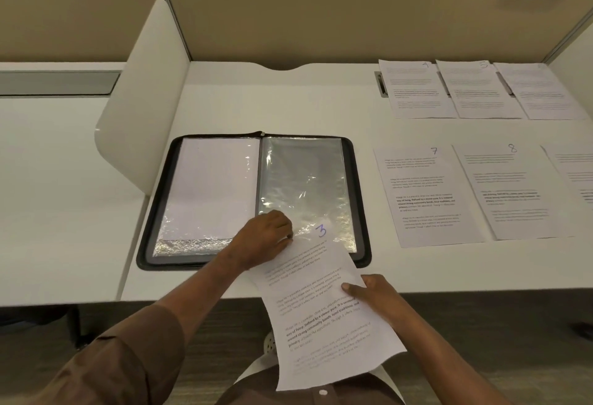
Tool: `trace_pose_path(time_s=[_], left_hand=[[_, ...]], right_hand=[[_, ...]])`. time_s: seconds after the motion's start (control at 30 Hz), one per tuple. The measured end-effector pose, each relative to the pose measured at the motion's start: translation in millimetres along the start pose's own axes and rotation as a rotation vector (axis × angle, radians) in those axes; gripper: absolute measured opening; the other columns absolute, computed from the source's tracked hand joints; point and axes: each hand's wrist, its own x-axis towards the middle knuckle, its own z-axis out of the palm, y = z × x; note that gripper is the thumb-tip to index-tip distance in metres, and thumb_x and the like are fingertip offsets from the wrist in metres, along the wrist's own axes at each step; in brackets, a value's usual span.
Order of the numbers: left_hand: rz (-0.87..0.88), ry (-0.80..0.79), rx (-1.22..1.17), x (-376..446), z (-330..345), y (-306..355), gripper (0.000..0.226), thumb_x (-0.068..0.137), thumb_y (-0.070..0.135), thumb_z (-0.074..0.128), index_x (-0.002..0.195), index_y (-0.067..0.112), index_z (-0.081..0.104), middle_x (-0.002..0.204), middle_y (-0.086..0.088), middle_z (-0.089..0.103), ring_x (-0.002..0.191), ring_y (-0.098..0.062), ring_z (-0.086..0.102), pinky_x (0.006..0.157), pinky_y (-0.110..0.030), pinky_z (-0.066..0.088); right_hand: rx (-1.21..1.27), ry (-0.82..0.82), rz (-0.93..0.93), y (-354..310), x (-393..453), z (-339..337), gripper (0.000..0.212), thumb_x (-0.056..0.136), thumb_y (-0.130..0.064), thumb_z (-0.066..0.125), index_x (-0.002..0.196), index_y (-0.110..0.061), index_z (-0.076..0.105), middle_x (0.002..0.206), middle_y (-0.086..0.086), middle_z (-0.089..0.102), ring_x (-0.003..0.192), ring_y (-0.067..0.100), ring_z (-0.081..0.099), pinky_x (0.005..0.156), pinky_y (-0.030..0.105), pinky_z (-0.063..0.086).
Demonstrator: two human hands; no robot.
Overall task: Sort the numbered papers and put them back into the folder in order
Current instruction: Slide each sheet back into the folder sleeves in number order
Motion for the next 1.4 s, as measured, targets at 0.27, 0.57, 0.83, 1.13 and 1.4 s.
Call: trace_pose_path(time_s=[0.27, 0.57, 0.83, 1.13, 1.4], left_hand=[[0.033, 0.008, 0.094, -3.2, -6.9, -4.9, 0.019, 0.097, 0.031, 0.061, 0.097, 0.019, 0.075, 0.092, 0.003, 0.067, 0.084, -0.016, 0.058, 0.059, -0.032, 0.052], [-0.091, -0.079, 0.135, -17.7, -9.0, -1.1, 0.024, 0.085, 0.036, 0.073, 0.099, 0.017, 0.069, 0.092, 0.002, 0.065, 0.082, -0.018, 0.06, 0.055, -0.032, 0.052], [-0.285, -0.036, 0.183, -26.4, -6.2, 3.9, 0.018, 0.079, 0.022, 0.077, 0.075, 0.014, 0.062, 0.073, 0.0, 0.06, 0.062, -0.019, 0.056, 0.047, -0.03, 0.043], [-0.469, -0.012, 0.123, -23.8, 10.5, 20.1, 0.018, 0.079, 0.02, 0.074, 0.075, 0.013, 0.058, 0.07, -0.001, 0.059, 0.06, -0.02, 0.055, 0.046, -0.03, 0.042], [-0.287, 0.082, 0.166, -28.5, 6.4, 14.3, 0.028, 0.082, 0.019, 0.075, 0.064, 0.016, 0.054, 0.05, 0.003, 0.05, 0.04, -0.016, 0.042, 0.044, -0.025, 0.034]], right_hand=[[0.259, 0.063, 0.014, 12.7, -11.2, -0.3, 0.026, 0.093, -0.02, 0.069, 0.112, -0.002, 0.068, 0.097, 0.014, 0.078, 0.083, 0.029, 0.077, 0.063, 0.031, 0.06], [0.425, 0.087, -0.024, 20.8, -13.6, 8.9, 0.031, 0.091, -0.021, 0.068, 0.116, -0.002, 0.068, 0.105, 0.02, 0.076, 0.094, 0.039, 0.074, 0.081, 0.048, 0.061], [0.421, -0.04, 0.004, 16.9, -12.0, 7.9, 0.033, 0.094, -0.018, 0.065, 0.123, -0.001, 0.064, 0.11, 0.02, 0.075, 0.096, 0.037, 0.074, 0.071, 0.039, 0.062], [0.316, 0.006, 0.083, 16.0, -1.1, 0.3, 0.037, 0.093, -0.028, 0.07, 0.124, -0.007, 0.066, 0.111, 0.017, 0.075, 0.101, 0.039, 0.073, 0.095, 0.058, 0.055], [0.33, 0.098, 0.019, 17.8, -1.6, 15.6, 0.029, 0.095, -0.021, 0.068, 0.119, -0.003, 0.068, 0.105, 0.016, 0.077, 0.095, 0.036, 0.075, 0.087, 0.054, 0.059]])
